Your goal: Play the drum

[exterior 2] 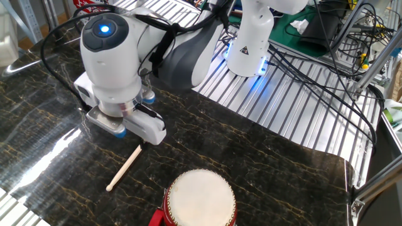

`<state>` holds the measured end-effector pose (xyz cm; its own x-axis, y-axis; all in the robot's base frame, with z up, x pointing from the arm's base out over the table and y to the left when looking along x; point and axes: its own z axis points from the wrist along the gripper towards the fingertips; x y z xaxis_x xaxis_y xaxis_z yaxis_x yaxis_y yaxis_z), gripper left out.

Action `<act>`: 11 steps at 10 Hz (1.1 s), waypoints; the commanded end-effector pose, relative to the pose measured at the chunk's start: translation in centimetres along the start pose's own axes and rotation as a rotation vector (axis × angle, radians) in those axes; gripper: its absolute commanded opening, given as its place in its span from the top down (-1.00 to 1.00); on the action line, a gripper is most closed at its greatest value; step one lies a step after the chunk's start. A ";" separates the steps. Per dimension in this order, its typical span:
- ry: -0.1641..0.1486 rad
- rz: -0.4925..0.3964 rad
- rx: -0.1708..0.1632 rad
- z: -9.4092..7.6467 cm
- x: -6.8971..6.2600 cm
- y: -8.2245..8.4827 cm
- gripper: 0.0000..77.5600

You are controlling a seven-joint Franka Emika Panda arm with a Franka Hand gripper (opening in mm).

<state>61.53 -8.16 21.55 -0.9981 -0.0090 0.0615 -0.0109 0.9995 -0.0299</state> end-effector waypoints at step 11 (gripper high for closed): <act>-0.037 -0.016 -0.017 7.1 1.8 -1.6 -0.99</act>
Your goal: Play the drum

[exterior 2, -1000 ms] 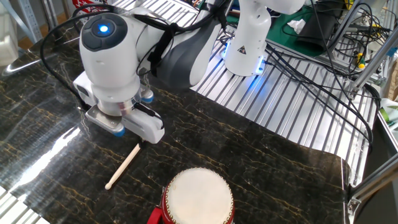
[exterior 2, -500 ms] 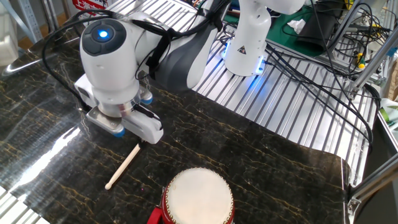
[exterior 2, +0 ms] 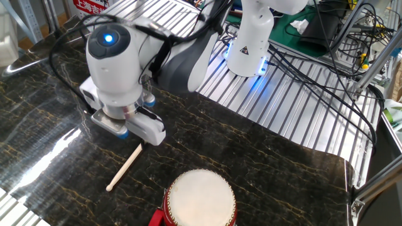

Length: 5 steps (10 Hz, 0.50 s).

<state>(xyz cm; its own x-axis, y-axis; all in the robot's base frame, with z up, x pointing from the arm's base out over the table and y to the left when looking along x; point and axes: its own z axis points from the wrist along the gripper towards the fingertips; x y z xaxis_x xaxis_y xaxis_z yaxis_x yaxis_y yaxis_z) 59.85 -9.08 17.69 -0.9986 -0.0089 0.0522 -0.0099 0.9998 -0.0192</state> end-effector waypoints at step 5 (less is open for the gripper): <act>0.003 0.000 0.000 3.2 0.3 -0.9 -0.99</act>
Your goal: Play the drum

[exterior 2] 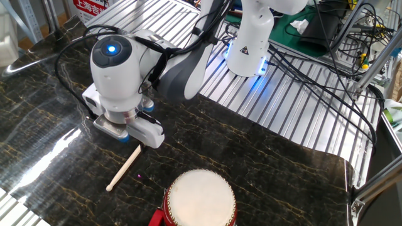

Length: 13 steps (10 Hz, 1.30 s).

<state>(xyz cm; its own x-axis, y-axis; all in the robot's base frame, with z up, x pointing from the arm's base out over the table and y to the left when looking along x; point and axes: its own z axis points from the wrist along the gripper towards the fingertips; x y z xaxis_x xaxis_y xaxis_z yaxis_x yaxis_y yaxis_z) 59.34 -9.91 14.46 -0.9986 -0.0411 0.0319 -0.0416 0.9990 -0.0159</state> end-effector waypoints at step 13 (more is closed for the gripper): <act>0.010 0.032 0.016 3.4 -0.4 -0.8 -0.99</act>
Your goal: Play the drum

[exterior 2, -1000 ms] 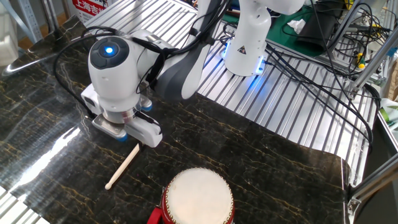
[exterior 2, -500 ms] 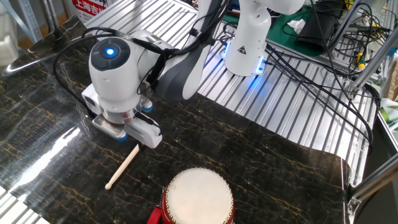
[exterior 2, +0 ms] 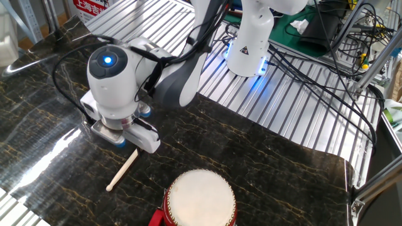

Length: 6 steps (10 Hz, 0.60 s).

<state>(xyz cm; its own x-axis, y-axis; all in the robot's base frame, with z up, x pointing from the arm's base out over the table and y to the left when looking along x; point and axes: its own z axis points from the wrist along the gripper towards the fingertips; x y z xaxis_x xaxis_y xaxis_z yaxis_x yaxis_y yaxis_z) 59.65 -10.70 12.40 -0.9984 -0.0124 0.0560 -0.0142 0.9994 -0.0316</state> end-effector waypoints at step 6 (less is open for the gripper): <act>-0.033 -0.024 -0.023 4.6 1.6 -0.1 -0.99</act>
<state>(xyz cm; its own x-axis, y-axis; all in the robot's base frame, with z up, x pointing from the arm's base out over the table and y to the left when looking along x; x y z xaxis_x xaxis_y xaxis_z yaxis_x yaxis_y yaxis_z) 58.68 -10.77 9.19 -0.9989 -0.0225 0.0404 -0.0233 0.9995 -0.0205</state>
